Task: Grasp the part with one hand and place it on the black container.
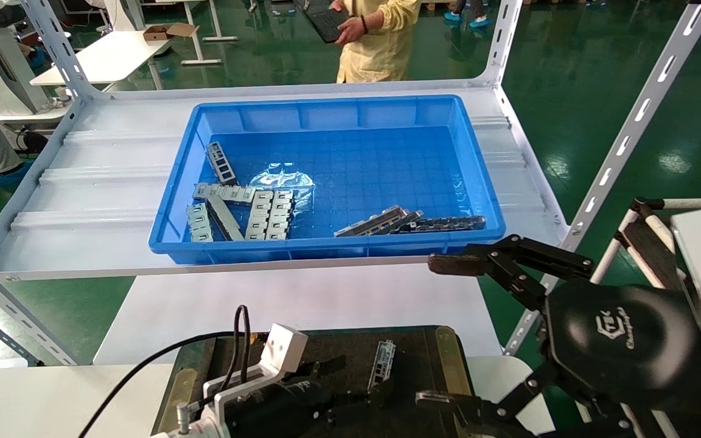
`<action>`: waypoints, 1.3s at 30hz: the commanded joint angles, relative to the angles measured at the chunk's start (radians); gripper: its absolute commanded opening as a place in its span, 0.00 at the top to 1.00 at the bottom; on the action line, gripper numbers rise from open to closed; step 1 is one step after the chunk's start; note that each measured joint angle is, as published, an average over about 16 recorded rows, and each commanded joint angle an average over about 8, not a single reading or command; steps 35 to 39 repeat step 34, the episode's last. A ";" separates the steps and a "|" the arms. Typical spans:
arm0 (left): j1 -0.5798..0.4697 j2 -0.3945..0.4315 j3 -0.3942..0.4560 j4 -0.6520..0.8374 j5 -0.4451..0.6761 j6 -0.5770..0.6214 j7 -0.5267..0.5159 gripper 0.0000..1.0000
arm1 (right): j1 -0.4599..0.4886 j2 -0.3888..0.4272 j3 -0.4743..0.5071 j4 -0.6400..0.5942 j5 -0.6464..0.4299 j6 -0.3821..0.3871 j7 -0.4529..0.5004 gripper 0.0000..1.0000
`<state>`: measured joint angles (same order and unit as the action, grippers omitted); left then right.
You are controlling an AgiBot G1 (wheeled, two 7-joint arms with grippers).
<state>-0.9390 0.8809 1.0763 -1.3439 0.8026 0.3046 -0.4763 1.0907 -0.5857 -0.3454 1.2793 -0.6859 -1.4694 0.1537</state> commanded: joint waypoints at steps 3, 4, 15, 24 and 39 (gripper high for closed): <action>0.025 -0.047 -0.090 0.007 -0.021 0.158 0.113 0.00 | 0.000 0.000 0.000 0.000 0.000 0.000 0.000 0.00; 0.032 -0.056 -0.110 0.011 -0.031 0.194 0.145 0.00 | 0.000 0.000 0.000 0.000 0.000 0.000 0.000 0.00; 0.049 -0.140 -0.239 0.129 -0.132 0.572 0.411 0.00 | 0.000 0.000 0.000 0.000 0.000 0.000 0.000 0.00; 0.006 -0.195 -0.259 0.193 -0.161 0.744 0.440 0.00 | 0.000 0.000 -0.001 0.000 0.000 0.000 0.000 0.00; -0.023 -0.222 -0.258 0.192 -0.162 0.780 0.406 0.00 | 0.000 0.000 -0.001 0.000 0.000 0.000 0.000 0.00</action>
